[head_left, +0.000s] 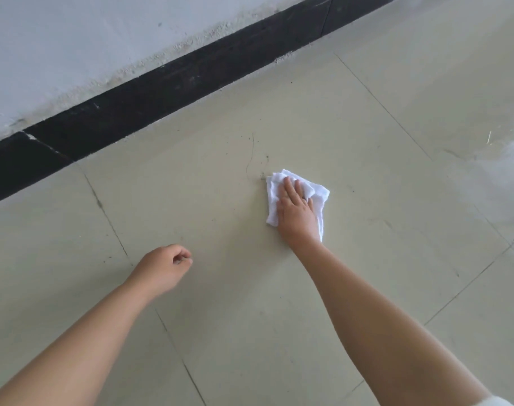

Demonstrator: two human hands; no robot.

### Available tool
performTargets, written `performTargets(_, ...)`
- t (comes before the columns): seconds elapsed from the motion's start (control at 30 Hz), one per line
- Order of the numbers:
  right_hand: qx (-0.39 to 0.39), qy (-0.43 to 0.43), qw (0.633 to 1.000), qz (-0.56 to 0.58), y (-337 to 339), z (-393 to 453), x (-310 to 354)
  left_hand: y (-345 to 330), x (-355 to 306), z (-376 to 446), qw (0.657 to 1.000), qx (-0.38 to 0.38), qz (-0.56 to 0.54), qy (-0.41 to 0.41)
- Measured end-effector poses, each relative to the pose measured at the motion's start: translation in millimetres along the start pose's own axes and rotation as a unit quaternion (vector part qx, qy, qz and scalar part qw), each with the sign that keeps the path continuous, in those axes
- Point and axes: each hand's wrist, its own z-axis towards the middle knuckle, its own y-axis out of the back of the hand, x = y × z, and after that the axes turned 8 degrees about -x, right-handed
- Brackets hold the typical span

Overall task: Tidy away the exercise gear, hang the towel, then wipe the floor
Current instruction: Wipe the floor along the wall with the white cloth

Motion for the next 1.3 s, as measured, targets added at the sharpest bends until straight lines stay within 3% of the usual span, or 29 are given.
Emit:
performTargets(0.17,0.052,0.116,0.992,-0.012,-38.7,-49.4,41.1,2.5,0.7,1.2,1.000,-0.011,0.008,-0.001)
performTargets(0.37,0.093,0.083,0.991,-0.049,-39.0,-68.2,28.2,-5.1,-20.0,-1.5,0.997,-0.013,0.054,-0.045)
performTargets(0.5,0.044,-0.011,0.999,-0.020,-21.6,-57.4,5.5,-8.9,-31.4,0.3,0.995,-0.014,0.064,-0.070)
performTargets(0.7,-0.055,-0.207,0.977,-0.006,52.5,-22.3,-107.9,-8.3,-41.1,-1.5,0.996,-0.006,0.070,-0.062)
performTargets(0.8,-0.066,-0.244,0.968,0.001,71.6,-19.0,-146.1,-10.1,-51.2,-2.8,0.995,-0.008,0.072,-0.067)
performTargets(1.07,-0.129,-0.235,0.961,0.065,62.9,-10.4,-142.9,-34.8,-77.7,-15.9,0.995,0.020,0.014,-0.100)
performTargets(1.17,-0.133,-0.195,0.970,0.052,59.9,-15.0,-142.3,-39.4,-90.9,-23.7,0.983,0.007,0.098,-0.156)
performTargets(1.3,-0.097,-0.083,0.989,0.075,36.3,-42.9,-122.3,-57.6,-110.7,-31.8,0.943,-0.036,0.218,-0.250)
